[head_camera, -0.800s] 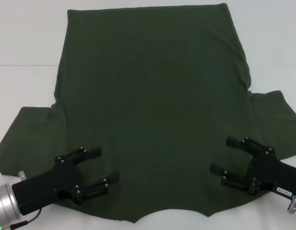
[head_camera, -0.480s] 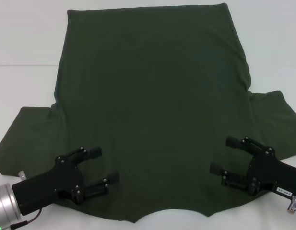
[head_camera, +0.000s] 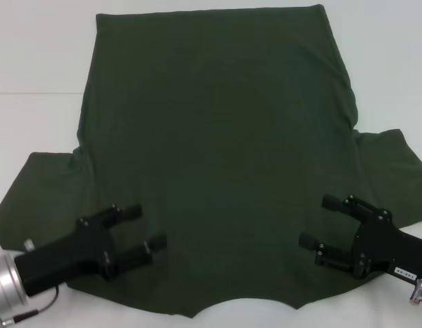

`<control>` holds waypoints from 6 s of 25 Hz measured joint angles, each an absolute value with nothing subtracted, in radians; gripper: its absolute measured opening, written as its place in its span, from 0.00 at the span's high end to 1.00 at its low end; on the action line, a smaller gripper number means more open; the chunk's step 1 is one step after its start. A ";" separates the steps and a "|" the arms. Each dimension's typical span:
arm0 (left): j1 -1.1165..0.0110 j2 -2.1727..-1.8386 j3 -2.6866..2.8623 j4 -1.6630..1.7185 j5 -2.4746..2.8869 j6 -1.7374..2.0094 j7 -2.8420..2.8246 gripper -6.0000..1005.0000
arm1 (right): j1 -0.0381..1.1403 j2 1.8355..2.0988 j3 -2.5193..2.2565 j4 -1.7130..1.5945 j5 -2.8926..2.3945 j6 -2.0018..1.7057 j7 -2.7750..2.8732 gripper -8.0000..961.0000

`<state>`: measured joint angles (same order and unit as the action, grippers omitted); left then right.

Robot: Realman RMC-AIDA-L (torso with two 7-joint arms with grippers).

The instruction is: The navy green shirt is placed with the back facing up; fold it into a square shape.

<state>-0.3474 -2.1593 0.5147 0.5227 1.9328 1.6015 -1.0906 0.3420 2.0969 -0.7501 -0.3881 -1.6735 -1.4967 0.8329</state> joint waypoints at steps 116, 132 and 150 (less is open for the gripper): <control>-0.536 -1.944 0.596 0.722 2.505 1.223 -2.519 0.98 | 0.347 2.095 -0.739 -0.396 -1.666 -1.536 0.844 0.08; -0.524 -1.933 0.591 0.820 2.504 1.220 -2.513 0.99 | 0.353 2.095 -0.739 -0.397 -1.664 -1.537 0.844 0.08; -0.550 -1.922 0.591 0.884 2.512 1.236 -2.535 0.99 | 0.357 2.094 -0.739 -0.397 -1.664 -1.537 0.846 0.08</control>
<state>-0.5497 -1.9224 0.5906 0.8837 2.5118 1.2361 -2.5346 0.3574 2.0940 -0.7394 -0.3973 -1.6644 -1.5370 0.8456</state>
